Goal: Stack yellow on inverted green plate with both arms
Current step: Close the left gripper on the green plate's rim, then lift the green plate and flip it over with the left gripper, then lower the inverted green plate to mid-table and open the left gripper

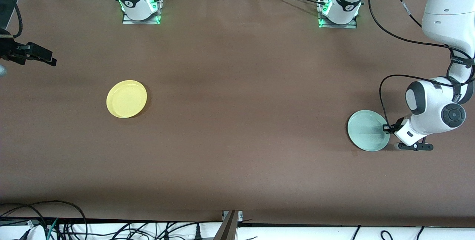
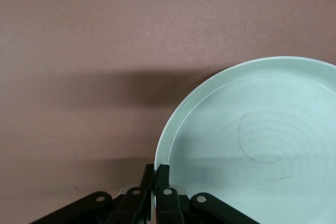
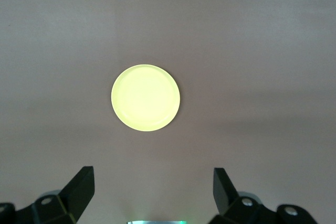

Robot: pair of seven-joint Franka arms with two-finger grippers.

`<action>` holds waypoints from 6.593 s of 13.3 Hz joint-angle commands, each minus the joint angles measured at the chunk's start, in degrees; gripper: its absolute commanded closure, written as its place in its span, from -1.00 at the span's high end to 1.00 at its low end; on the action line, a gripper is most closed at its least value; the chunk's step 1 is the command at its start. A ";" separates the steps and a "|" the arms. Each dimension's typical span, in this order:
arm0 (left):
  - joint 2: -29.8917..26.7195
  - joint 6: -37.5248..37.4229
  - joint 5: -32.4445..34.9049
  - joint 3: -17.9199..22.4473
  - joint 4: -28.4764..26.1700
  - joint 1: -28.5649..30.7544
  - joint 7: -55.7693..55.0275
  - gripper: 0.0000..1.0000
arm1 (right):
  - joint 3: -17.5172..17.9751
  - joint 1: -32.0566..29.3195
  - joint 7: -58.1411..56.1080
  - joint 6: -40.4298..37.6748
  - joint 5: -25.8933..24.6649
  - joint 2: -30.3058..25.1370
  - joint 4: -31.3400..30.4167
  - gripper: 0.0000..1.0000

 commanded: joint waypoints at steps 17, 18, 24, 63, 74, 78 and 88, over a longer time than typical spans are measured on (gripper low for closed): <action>-0.56 -4.25 -0.74 0.33 0.87 0.22 1.72 -0.07 | 0.13 -0.09 0.32 -0.66 0.97 -0.49 0.33 1.00; -0.65 -4.51 -0.74 0.33 0.87 0.39 1.90 -0.07 | 0.13 -0.09 0.32 -0.66 0.97 -0.40 0.33 1.00; -0.83 -4.87 -0.83 0.33 0.87 0.48 3.39 -0.88 | 0.30 -0.09 0.32 -0.75 0.88 -0.49 0.33 1.00; 9.36 -49.25 47.51 5.41 29.61 -70.43 -58.39 -1.00 | 1.09 -0.09 0.23 -0.84 0.80 -0.58 0.33 1.00; 15.52 -49.34 47.51 10.44 29.70 -80.99 -64.01 -1.00 | 1.00 -0.09 0.32 -0.84 0.80 -0.58 0.33 1.00; 16.40 -49.34 47.43 10.44 29.70 -82.75 -65.50 -1.00 | 1.00 -0.09 0.32 -0.92 0.80 -0.58 0.33 1.00; 17.19 -48.90 47.34 10.35 29.88 -88.28 -67.44 -1.00 | 1.00 -0.09 0.32 -1.63 0.80 -0.58 0.33 1.00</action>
